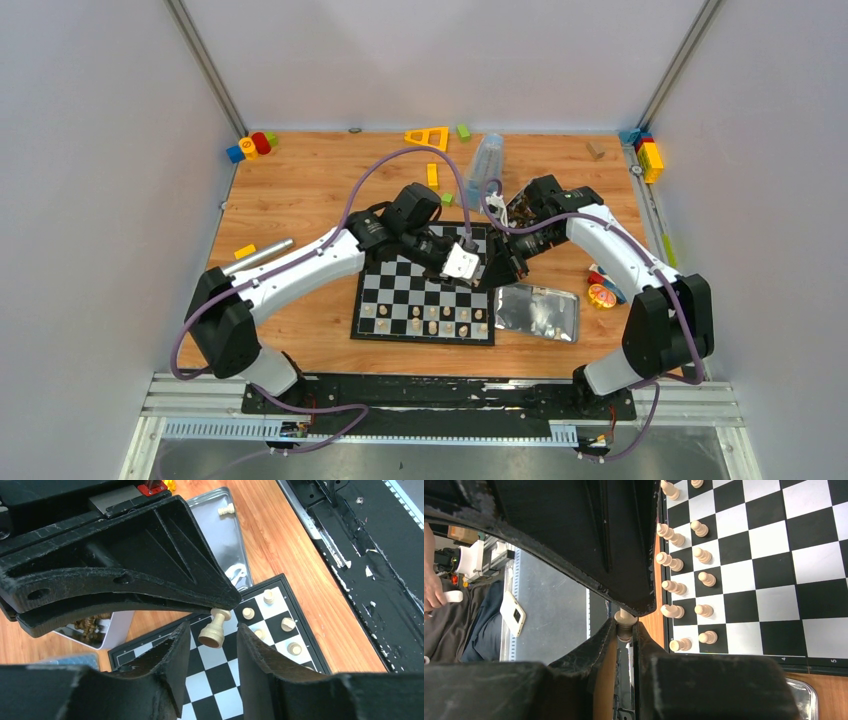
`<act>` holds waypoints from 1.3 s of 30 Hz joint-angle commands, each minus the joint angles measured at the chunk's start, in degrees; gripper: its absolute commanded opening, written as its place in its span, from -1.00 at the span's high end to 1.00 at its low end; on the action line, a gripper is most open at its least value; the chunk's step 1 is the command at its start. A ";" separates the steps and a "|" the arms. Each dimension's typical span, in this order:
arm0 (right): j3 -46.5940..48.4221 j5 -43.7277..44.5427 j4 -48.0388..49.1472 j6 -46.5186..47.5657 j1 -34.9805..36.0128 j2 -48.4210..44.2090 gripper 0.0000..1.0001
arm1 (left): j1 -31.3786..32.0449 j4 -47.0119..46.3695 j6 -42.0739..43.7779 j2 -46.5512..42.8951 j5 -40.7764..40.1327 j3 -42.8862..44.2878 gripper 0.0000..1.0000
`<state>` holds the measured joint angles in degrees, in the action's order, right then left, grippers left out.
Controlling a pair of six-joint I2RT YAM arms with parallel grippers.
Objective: Set up the chess pieces on the board
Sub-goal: Place the chess piece on the chessboard.
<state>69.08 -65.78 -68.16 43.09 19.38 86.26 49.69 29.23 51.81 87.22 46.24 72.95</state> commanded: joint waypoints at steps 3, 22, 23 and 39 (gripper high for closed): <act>2.40 -3.04 -0.20 0.68 0.32 0.52 1.00 | 0.49 -1.15 -0.08 1.10 1.25 3.17 0.21; 3.41 -1.19 -0.67 0.29 0.16 -0.92 0.88 | 0.49 1.66 -1.90 2.52 -0.71 4.39 0.98; 3.55 -0.46 -0.61 0.06 0.08 -1.13 0.82 | 0.49 1.64 -2.33 2.61 -1.31 4.68 1.00; 3.12 3.46 21.87 -21.67 -8.05 -5.45 -0.06 | -7.86 -17.76 -37.97 -2.43 -10.28 -2.33 1.00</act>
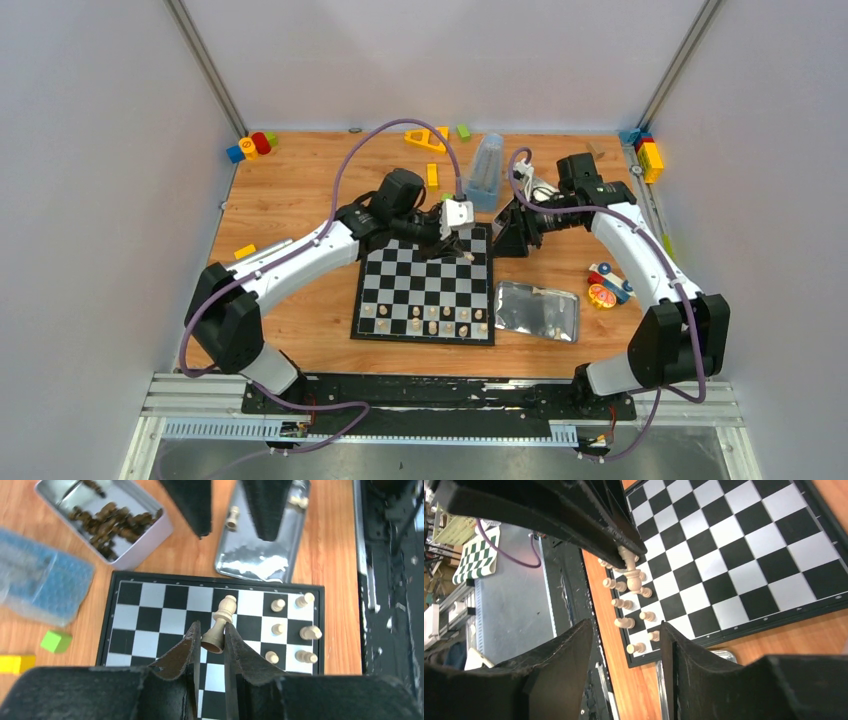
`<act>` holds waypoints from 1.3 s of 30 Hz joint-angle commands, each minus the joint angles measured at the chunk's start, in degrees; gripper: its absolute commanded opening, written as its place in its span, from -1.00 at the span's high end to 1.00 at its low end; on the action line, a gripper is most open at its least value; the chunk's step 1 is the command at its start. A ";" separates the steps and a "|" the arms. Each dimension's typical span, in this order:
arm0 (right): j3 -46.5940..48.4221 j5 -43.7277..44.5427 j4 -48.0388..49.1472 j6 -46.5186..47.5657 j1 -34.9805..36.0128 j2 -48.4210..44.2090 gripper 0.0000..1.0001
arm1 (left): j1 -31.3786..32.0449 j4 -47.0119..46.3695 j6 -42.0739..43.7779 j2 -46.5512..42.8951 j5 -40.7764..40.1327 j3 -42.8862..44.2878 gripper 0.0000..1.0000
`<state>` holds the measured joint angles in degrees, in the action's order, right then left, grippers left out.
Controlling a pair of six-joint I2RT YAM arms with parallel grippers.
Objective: Set up the chess pieces on the board
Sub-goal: Place the chess piece on the chessboard.
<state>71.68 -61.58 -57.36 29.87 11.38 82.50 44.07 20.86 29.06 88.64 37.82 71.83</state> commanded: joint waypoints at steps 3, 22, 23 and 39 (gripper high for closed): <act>-0.24 -0.80 17.27 -13.19 -0.06 -1.30 -0.05 | -3.76 -13.58 -21.89 -4.43 -1.10 -2.95 1.00; -2.06 -6.49 27.64 -22.38 -0.03 2.95 0.14 | -6.52 -32.74 -43.74 -2.22 5.13 -8.86 1.00; -2.00 -6.65 27.67 -22.44 0.02 2.95 0.16 | -6.49 -32.91 -43.98 -2.17 5.14 -8.84 1.00; -1.73 -12.33 27.72 -22.22 0.96 3.87 0.41 | -6.54 -33.71 -44.64 -1.59 4.61 -8.58 1.00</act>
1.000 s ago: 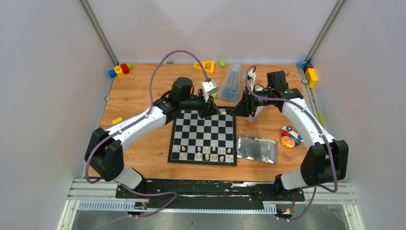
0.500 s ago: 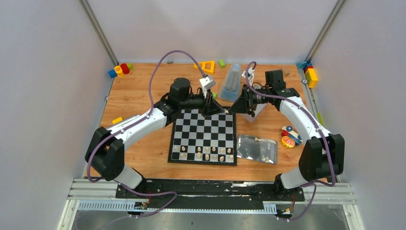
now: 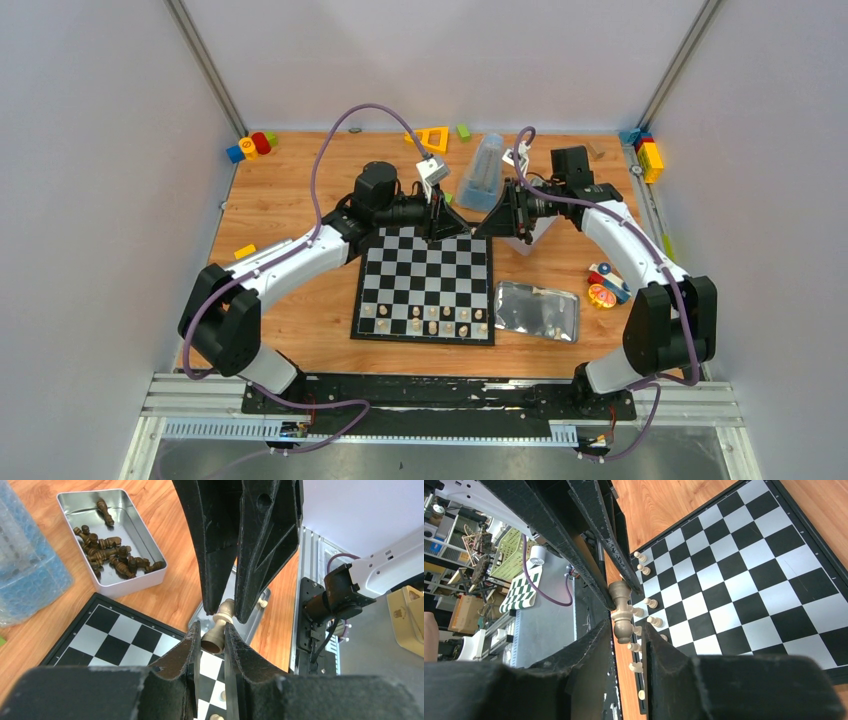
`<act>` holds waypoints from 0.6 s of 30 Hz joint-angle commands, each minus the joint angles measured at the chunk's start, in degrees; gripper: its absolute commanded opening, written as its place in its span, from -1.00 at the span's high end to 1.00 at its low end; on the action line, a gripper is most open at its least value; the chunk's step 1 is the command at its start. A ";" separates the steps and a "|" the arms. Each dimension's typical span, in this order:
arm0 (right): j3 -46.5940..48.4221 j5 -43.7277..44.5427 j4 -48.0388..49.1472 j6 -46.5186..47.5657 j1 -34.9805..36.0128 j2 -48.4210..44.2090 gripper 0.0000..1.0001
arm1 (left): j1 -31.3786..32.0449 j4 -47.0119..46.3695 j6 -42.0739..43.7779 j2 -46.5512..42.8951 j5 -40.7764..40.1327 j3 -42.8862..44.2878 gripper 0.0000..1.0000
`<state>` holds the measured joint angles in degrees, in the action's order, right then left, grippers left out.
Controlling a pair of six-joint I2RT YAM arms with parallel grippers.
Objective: Set up the chess pieces on the board
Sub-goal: Place the chess piece on the chessboard.
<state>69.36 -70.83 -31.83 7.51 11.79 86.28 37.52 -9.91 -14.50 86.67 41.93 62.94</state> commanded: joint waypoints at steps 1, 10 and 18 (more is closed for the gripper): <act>0.60 -3.09 2.17 0.14 0.52 -0.04 0.45 | 0.06 -3.03 -1.06 0.40 0.51 0.29 1.00; 0.76 -2.41 1.65 1.01 0.50 -0.88 0.91 | 0.07 -3.35 -0.21 0.06 0.62 -0.65 0.99; 1.34 4.29 -8.37 11.25 -0.27 -4.95 1.00 | -1.93 4.23 11.42 -5.34 -0.72 -1.18 -0.21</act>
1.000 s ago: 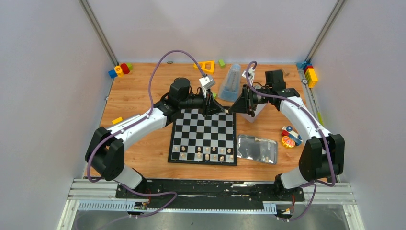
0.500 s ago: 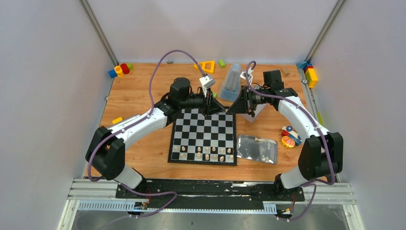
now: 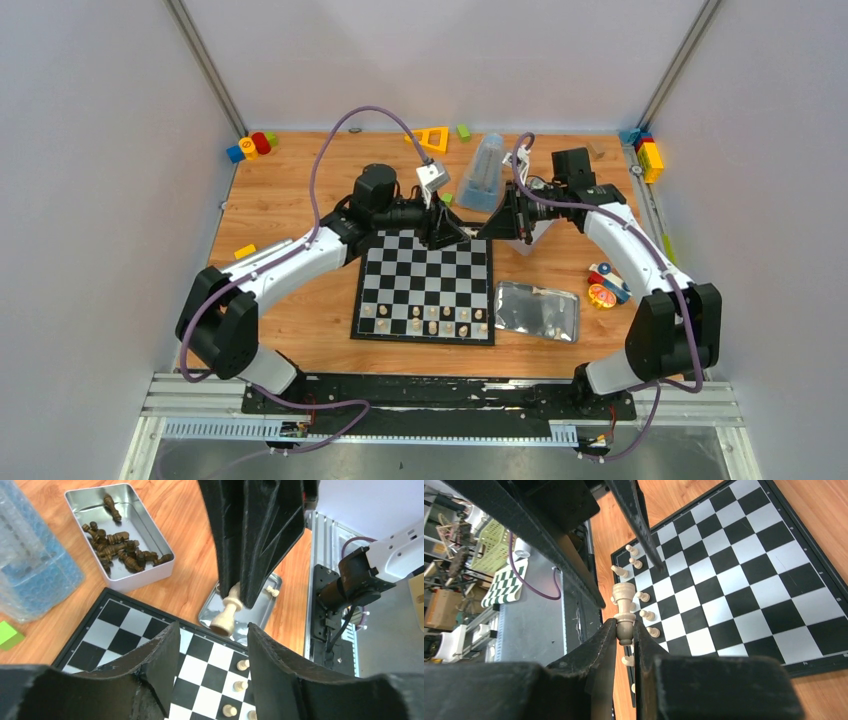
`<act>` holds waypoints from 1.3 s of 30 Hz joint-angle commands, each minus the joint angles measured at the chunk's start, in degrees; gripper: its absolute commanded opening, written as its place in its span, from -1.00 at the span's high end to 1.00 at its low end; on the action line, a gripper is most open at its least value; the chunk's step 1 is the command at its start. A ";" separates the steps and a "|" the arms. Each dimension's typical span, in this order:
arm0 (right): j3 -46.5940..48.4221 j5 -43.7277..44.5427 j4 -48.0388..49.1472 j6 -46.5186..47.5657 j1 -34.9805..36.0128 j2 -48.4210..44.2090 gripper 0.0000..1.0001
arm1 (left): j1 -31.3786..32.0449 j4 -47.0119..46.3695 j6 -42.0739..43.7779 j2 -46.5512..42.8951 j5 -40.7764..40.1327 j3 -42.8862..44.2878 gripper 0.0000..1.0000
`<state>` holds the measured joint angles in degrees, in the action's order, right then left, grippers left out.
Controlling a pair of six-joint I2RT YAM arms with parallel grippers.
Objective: Set up the chess pieces on the board
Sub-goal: Place the chess piece on the chessboard.
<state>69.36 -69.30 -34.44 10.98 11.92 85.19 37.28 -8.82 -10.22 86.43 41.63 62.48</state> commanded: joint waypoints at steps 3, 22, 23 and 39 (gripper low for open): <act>3.43 6.39 -14.76 14.79 0.14 -4.03 1.00 | -4.16 7.55 9.70 -8.03 0.02 -0.36 -0.51; 25.30 44.77 -36.03 23.57 36.66 9.27 1.00 | -31.42 37.94 16.50 -20.53 -7.72 4.31 -0.94; 27.79 46.85 -37.20 23.99 38.73 11.51 1.00 | -32.94 38.54 15.85 -20.44 -7.64 4.82 -0.94; 54.26 66.05 -50.90 29.65 56.06 39.13 1.00 | -45.68 39.60 12.08 -20.59 -2.14 5.30 -0.97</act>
<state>120.31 -9.47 -81.67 38.57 66.17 121.86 -7.79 31.18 2.72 67.24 37.58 66.22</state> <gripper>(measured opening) 0.166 0.981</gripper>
